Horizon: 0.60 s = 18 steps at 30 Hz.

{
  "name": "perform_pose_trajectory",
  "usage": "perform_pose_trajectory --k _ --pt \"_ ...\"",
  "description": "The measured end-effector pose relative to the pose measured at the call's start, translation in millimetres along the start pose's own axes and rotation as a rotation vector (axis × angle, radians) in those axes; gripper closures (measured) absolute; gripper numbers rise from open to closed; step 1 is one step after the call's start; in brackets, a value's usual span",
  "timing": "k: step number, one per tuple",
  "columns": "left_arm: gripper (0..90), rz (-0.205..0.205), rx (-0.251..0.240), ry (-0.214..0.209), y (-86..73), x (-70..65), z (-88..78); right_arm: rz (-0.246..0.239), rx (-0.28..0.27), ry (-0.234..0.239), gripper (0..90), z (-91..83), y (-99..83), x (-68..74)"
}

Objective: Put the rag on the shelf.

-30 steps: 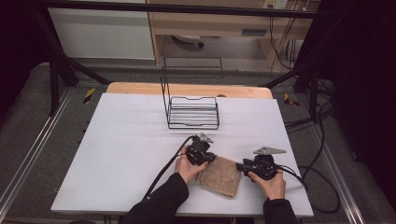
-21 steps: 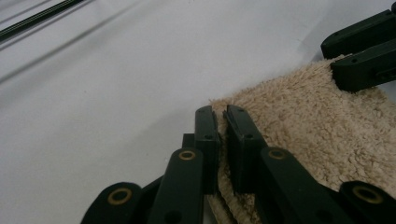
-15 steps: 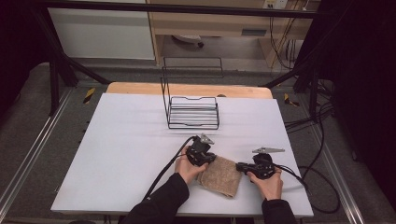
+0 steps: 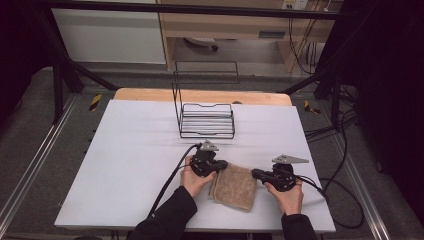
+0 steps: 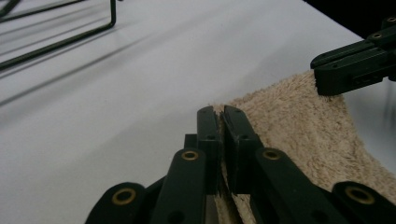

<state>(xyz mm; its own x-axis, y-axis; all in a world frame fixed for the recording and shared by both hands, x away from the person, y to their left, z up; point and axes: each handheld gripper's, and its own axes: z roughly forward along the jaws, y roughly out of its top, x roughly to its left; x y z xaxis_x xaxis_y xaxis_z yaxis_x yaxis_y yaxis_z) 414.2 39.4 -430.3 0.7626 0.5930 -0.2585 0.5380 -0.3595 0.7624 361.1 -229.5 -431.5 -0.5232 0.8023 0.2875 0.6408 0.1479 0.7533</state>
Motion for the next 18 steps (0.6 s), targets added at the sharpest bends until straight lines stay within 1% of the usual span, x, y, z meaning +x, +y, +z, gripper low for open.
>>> perform_pose_trajectory --k 2,4,5,7,8,12,13,14,15,18 --pt "85.3 -0.003 -0.017 -0.007 -0.7 -0.6 -4.4 -0.015 -0.024 0.012 85.6 -3.1 2.1 2.3" --pt "85.3 -0.002 -0.035 -0.012 -1.5 -1.6 -8.5 -0.013 -0.028 0.018 85.6 -4.8 2.8 3.0" --pt "85.3 -0.003 -0.046 -0.013 -1.9 -2.3 -10.4 -0.024 -0.038 0.020 85.7 -5.8 3.4 3.3" --pt "85.3 0.000 -0.061 -0.013 -2.2 -3.9 -14.6 -0.020 -0.045 0.026 86.0 -8.6 5.1 6.5" --pt "85.3 0.002 -0.070 -0.014 -2.2 -4.7 -16.7 -0.041 -0.051 0.024 86.0 -9.1 5.7 7.0" --pt "85.3 0.007 -0.103 -0.016 -2.0 -7.6 -26.3 -0.068 -0.074 0.017 86.2 -12.9 8.8 12.0" --pt "85.3 0.008 -0.111 -0.018 -2.0 -8.2 -28.7 -0.081 -0.089 0.019 86.2 -14.6 10.3 14.2" --pt "85.3 0.008 -0.118 -0.017 -2.1 -8.7 -31.1 -0.081 -0.089 0.019 86.2 -14.6 10.3 14.2" --pt "85.3 0.007 -0.125 -0.018 -2.1 -9.3 -33.3 -0.085 -0.102 0.023 86.2 -16.1 11.7 16.4" --pt "85.3 0.015 -0.146 -0.017 -1.8 -10.8 -38.9 -0.095 -0.117 0.024 86.2 -17.4 13.2 18.3"
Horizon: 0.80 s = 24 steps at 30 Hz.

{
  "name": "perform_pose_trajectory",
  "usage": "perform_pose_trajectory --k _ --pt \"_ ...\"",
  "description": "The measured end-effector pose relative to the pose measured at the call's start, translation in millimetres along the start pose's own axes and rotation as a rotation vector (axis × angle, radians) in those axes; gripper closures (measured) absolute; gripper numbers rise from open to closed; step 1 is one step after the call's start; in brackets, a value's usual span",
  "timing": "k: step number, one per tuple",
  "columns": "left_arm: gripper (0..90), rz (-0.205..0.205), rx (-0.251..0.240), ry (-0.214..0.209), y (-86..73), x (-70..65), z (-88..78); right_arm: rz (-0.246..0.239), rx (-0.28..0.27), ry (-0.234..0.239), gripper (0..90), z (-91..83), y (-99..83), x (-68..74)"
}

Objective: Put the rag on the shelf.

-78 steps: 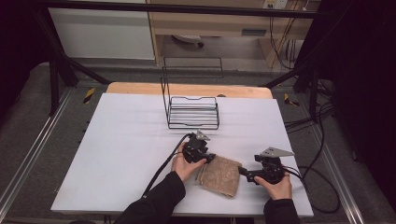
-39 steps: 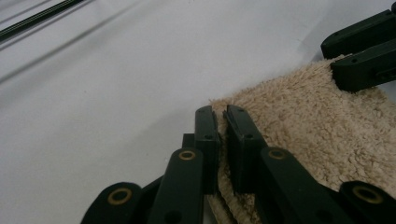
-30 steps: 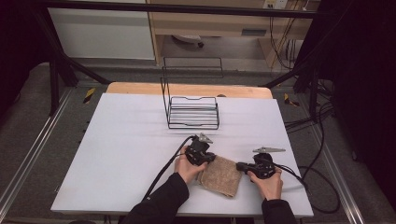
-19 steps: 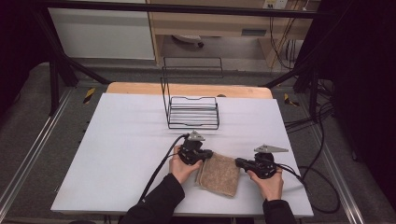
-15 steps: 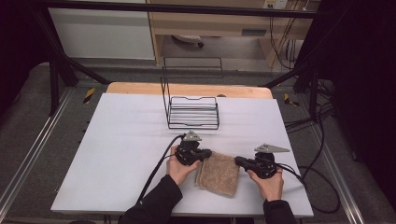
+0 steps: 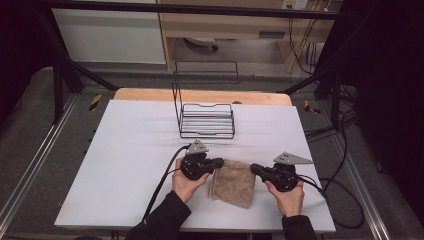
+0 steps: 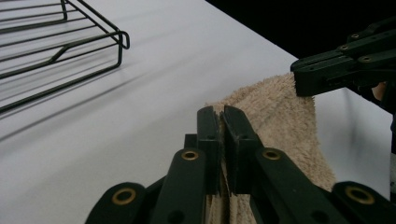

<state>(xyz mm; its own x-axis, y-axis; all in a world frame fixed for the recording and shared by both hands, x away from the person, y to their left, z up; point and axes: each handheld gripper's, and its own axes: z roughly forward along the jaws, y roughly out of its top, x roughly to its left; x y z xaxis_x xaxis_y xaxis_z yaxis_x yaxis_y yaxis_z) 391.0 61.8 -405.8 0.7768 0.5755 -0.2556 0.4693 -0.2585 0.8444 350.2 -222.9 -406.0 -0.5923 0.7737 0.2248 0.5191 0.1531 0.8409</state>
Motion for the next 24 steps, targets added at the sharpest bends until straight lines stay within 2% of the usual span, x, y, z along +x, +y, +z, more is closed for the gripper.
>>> perform_pose_trajectory --k 11,24 --pt "85.3 0.039 -0.049 0.019 7.8 -6.6 -14.3 -0.061 -0.063 -0.008 86.6 -8.1 10.2 10.1" --pt "85.3 0.068 -0.129 0.048 16.2 -11.7 -28.2 -0.098 -0.136 -0.013 86.5 -14.5 19.5 18.7"
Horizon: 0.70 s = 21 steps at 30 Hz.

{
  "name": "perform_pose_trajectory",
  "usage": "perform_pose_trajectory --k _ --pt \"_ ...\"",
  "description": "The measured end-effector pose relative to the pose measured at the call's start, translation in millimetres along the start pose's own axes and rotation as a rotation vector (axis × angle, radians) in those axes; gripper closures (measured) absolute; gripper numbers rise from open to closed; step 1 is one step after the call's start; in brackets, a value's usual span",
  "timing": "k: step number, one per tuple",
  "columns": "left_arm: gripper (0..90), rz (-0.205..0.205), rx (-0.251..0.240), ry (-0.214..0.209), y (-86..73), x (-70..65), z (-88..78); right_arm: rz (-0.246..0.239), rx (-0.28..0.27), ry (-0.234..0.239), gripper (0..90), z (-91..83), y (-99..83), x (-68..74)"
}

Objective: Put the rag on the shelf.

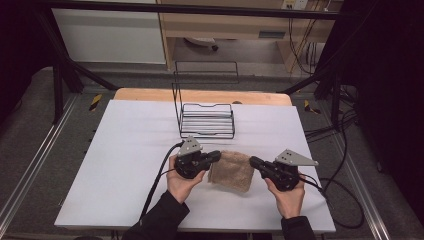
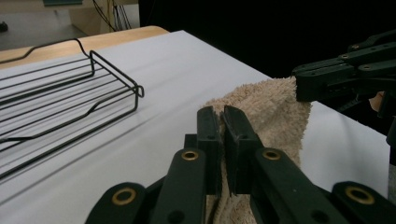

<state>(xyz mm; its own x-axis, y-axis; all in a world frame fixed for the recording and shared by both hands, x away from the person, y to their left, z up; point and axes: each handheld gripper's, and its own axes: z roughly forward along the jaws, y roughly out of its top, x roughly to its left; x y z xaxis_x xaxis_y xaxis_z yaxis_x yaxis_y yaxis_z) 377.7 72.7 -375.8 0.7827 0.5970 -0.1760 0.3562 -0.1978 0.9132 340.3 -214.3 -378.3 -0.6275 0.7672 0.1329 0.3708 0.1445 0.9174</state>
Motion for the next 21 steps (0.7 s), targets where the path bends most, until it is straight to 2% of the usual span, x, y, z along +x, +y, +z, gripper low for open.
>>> perform_pose_trajectory --k 9,21 --pt "85.3 0.007 -0.045 0.004 10.5 -2.7 -7.7 -0.040 -0.045 -0.011 86.5 -6.1 10.7 5.5" --pt "85.3 0.023 -0.091 0.015 25.4 -3.9 -17.9 -0.054 -0.098 -0.017 86.6 -9.6 27.7 9.5"
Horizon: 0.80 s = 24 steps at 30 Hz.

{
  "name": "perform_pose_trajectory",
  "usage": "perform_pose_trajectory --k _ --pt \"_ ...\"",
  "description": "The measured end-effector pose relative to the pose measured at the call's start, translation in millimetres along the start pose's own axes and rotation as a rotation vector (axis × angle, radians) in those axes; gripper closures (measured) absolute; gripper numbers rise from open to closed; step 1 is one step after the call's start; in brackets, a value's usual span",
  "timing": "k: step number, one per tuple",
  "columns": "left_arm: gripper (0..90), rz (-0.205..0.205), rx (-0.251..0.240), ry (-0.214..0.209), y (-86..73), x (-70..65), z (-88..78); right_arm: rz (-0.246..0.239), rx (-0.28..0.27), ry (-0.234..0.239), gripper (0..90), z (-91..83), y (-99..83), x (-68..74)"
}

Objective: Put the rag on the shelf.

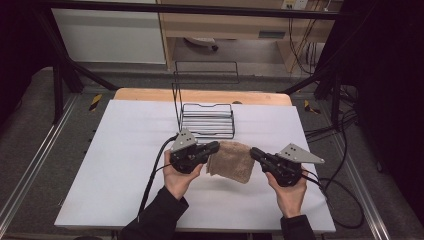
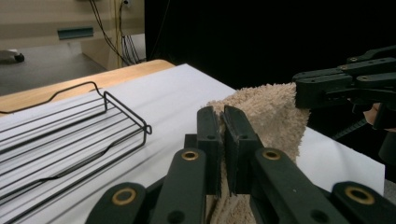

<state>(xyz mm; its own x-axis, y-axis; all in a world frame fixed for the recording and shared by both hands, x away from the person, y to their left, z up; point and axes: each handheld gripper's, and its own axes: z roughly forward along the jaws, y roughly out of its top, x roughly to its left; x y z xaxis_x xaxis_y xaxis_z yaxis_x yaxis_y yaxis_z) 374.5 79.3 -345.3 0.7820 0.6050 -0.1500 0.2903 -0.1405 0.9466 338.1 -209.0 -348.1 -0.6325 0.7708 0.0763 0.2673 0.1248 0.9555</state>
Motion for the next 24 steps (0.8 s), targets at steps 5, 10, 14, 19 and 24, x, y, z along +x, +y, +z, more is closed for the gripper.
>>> perform_pose_trajectory --k 5,10,14,19,24 --pt "85.3 0.004 -0.020 0.006 6.2 0.1 -3.6 -0.009 -0.022 -0.004 86.6 0.3 7.0 0.7" --pt "85.3 0.013 -0.050 0.015 12.6 1.2 -8.5 -0.021 -0.050 -0.008 86.6 1.7 14.8 2.4" --pt "85.3 0.015 -0.070 0.023 17.8 2.7 -12.8 -0.032 -0.074 -0.010 86.6 3.3 21.6 4.3" --pt "85.3 0.008 -0.094 0.027 24.8 5.7 -18.5 -0.042 -0.095 -0.008 86.6 5.9 31.1 7.2" --pt "85.3 0.013 -0.114 0.038 32.1 8.8 -24.1 -0.049 -0.113 -0.005 86.6 9.8 39.2 9.1"
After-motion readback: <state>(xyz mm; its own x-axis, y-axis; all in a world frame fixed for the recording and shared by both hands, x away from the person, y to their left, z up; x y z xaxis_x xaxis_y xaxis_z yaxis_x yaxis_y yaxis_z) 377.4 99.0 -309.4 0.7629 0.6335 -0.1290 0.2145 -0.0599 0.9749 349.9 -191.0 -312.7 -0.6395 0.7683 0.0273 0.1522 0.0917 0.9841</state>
